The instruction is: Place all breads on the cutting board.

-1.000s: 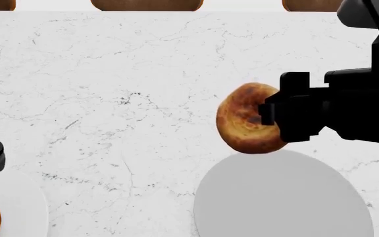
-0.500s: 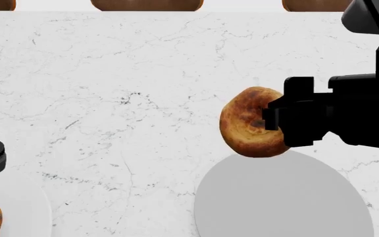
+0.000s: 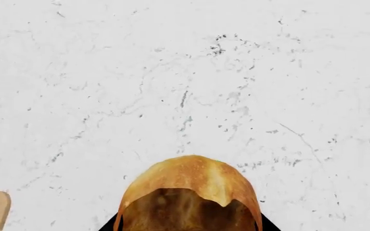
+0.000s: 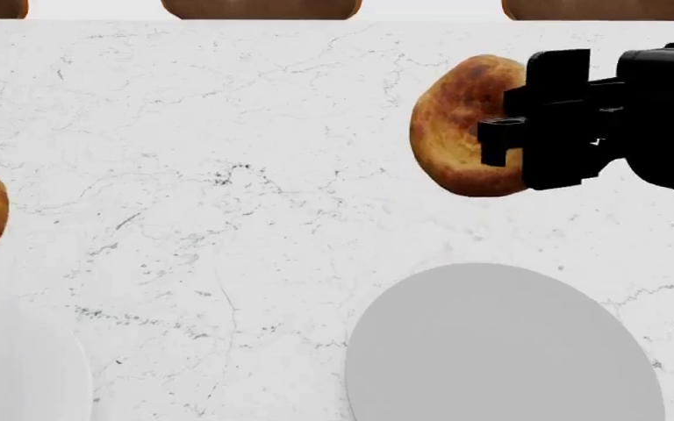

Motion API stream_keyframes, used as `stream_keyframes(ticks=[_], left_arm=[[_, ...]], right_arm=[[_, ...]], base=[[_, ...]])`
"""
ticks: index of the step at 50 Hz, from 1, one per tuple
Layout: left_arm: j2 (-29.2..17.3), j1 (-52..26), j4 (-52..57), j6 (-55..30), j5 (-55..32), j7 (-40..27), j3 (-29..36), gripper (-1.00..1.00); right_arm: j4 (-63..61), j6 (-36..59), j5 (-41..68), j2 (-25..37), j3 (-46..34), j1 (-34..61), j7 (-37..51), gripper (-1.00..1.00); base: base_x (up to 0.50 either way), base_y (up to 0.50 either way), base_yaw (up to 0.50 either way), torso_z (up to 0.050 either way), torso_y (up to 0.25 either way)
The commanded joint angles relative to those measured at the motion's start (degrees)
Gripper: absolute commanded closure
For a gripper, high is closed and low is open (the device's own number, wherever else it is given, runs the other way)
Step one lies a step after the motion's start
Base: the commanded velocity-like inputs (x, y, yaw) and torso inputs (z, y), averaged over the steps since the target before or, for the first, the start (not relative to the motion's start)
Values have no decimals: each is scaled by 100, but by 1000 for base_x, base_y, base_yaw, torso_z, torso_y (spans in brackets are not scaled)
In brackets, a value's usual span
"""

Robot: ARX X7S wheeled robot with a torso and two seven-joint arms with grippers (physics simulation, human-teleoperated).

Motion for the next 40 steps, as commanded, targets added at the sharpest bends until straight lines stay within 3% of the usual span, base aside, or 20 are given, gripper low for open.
stream_keyframes(ticks=[1, 18, 24, 40], left_arm=[[77, -624, -664, 858, -323, -405, -667, 100], [415, -489, -860, 2103, -548, -983, -1216, 100], [590, -485, -1015, 2195, -626, -1070, -1252, 100], [847, -588, -1244, 2456, -364, -1062, -1269, 100]], right_arm=[[-569, -450, -55, 47, 228, 103, 496, 100], [-487, -1069, -784, -241, 387, 76, 321, 100], [-403, -1218, -920, -377, 383, 37, 276, 100], [-409, -1334, -1086, -433, 370, -61, 114, 100]], base=[[0, 0, 0, 0, 0], [0, 0, 0, 0, 0], [0, 25, 0, 0, 0], [0, 469, 0, 0, 1]])
